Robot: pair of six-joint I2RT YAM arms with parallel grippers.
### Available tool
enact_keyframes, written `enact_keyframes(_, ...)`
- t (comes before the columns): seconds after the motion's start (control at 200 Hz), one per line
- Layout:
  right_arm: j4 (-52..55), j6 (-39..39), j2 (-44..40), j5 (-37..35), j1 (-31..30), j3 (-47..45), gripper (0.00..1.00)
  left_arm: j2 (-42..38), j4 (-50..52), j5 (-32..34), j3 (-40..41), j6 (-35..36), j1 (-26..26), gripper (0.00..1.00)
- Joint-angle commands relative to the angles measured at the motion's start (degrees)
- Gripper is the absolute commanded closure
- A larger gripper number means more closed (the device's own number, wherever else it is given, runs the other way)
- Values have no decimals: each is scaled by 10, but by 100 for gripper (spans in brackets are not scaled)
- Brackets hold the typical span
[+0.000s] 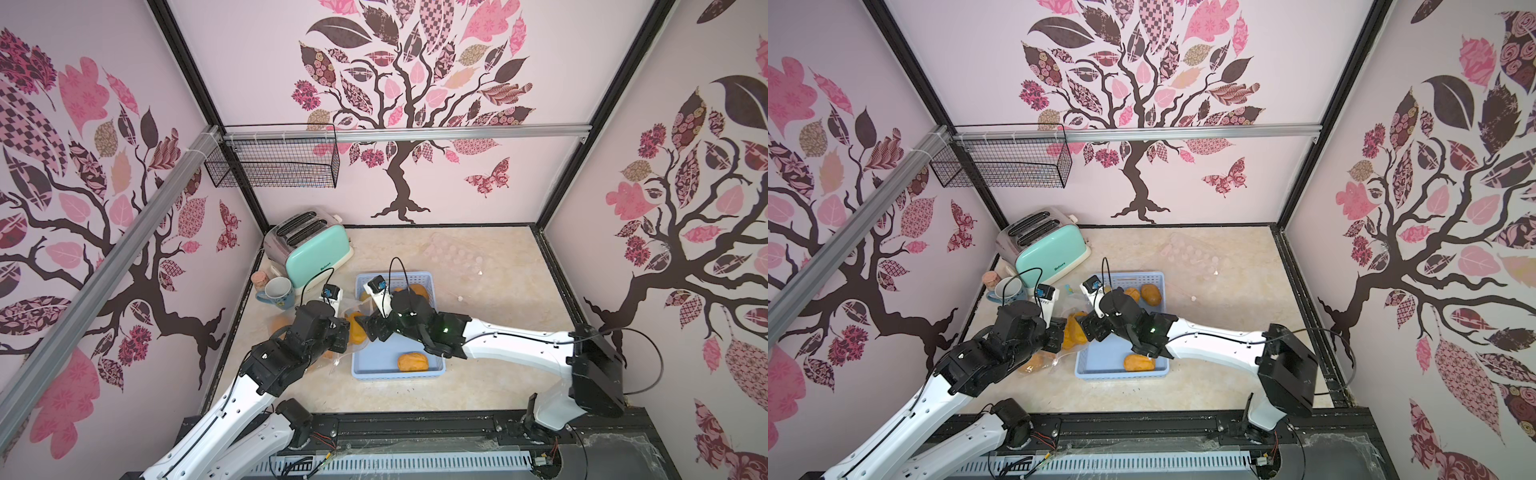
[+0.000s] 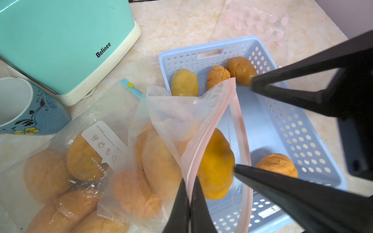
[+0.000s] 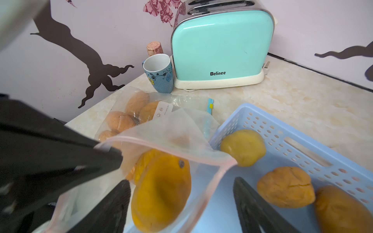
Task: Put the potatoes into a zipper bag and zip it
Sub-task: Place the potato into the zipper food storage bag, then pick up the zipper food storage bag at the center of the board, then place the zipper food storage bag in the basket.
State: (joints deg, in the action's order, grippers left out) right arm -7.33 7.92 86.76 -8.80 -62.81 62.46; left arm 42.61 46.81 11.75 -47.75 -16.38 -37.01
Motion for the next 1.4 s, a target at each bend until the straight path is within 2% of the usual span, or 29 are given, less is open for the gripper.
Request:
enact_keyframes(0.0, -37, -59, -96, -6, 5, -33, 17, -8, -8, 7, 8, 5, -2, 100)
enact_keyframes(0.115, -29, -66, -158, -14, 24, -78, 18, -6, 16, 29, -25, 1, -1, 100)
enact_keyframes(0.235, -8, -54, -216, -20, 45, -116, 18, 17, 90, 45, -140, -20, -2, 100)
enact_keyframes(0.415, -4, -9, -299, 19, 78, -153, 17, 89, 153, -148, -339, -11, -1, 100)
enact_keyframes(0.56, 35, -22, -339, 13, 78, -140, 17, 120, 148, -204, -403, 2, -2, 100)
enact_keyframes(0.62, 43, -30, -359, 4, 77, -140, 18, 130, 131, -221, -398, -5, -2, 100)
enact_keyframes(0.72, 61, -54, -387, 1, 78, -146, 19, 142, 75, -303, -357, -10, -1, 100)
enact_keyframes(0.785, 85, -79, -402, 20, 78, -147, 20, 152, 27, -351, -313, -10, -2, 100)
enact_keyframes(0.87, 117, -120, -421, 55, 77, -154, 22, 180, -4, -384, -268, 0, -2, 100)
enact_keyframes(1.041, 204, -212, -430, 80, 77, -156, 24, 244, 1, -394, -217, 58, -5, 100)
enact_keyframes(1.106, 251, -239, -416, 89, 77, -146, 22, 252, 1, -374, -192, 80, -10, 100)
enact_keyframes(1.206, 288, -257, -393, 82, 77, -141, 20, 243, -1, -346, -152, 109, -10, 100)
enact_keyframes(1.391, 331, -342, -347, 65, 77, -147, 16, 197, -23, -348, -76, 143, -13, 100)
